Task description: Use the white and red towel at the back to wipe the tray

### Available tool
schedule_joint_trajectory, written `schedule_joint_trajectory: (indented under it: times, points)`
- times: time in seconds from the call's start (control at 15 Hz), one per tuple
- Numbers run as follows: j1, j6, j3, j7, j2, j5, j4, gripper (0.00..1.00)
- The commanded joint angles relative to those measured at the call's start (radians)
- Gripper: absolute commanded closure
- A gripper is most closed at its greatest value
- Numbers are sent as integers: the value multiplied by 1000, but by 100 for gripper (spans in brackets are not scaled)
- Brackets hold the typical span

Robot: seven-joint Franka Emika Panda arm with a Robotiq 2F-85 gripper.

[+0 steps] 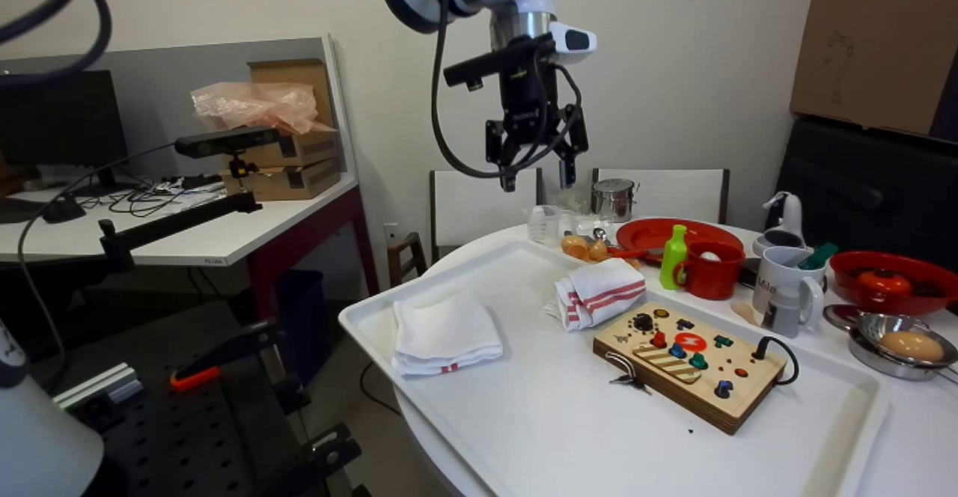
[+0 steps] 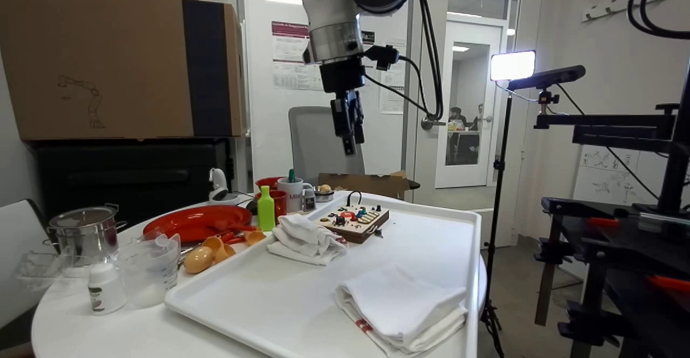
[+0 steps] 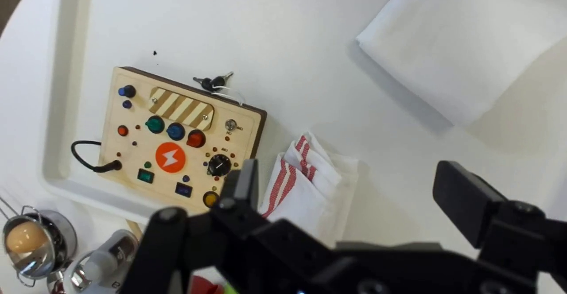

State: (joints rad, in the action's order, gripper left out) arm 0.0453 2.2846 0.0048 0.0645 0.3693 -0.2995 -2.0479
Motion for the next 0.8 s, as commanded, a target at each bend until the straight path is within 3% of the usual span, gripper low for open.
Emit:
schedule_joint_trajectory:
  times: [0.0,0.2,0.47,0.53,0.73]
  points:
    - [38,-33,-47,133,161,-9,173,0]
    - [55,-86,-73,178,279,1,305,0]
    - [35,-193,-61,128,399,49,435,0]
    - [42,-126,-68,142,327,25,337,0]
    - [42,-154,-69,140,384,36,394,0]
